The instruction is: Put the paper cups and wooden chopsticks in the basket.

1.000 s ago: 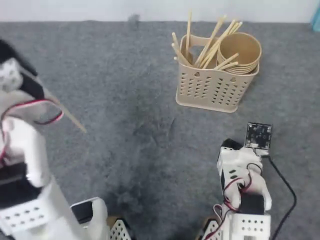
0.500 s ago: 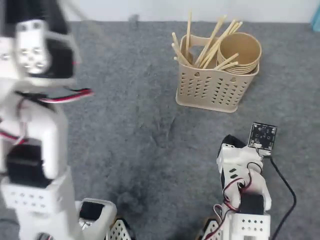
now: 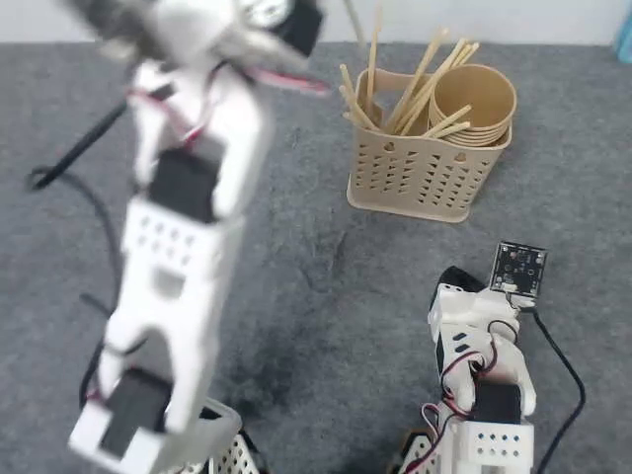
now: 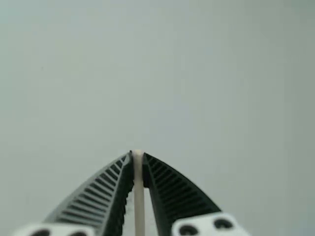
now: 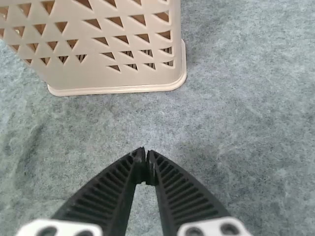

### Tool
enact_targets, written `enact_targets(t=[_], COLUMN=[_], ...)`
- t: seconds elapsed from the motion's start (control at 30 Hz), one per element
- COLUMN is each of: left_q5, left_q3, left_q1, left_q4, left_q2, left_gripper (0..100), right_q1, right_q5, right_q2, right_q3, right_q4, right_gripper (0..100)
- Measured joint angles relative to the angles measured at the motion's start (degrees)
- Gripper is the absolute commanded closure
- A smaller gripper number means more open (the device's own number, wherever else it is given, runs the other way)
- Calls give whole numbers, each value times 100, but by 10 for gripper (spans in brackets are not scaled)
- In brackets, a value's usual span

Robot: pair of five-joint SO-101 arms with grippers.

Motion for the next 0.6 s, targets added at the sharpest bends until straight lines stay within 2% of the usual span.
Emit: enact_targets(t=[0.23,0.43,0.5,0.6], left_q5=[0,9,18,18], left_q3=[-53,1222,1793,2602], left_q1=[123,246,255,273], left_q4=[0,-18,-290,-1169], left_q2=[897,879,879,809], left_gripper=[990,990,990,990], right_q1=[0,0,0,0], right_q5=[167,237,237,237], right_q2=[0,0,0,0], right_q3=[0,0,0,0], right_q4=[0,0,0,0], right_gripper=[991,991,991,991])
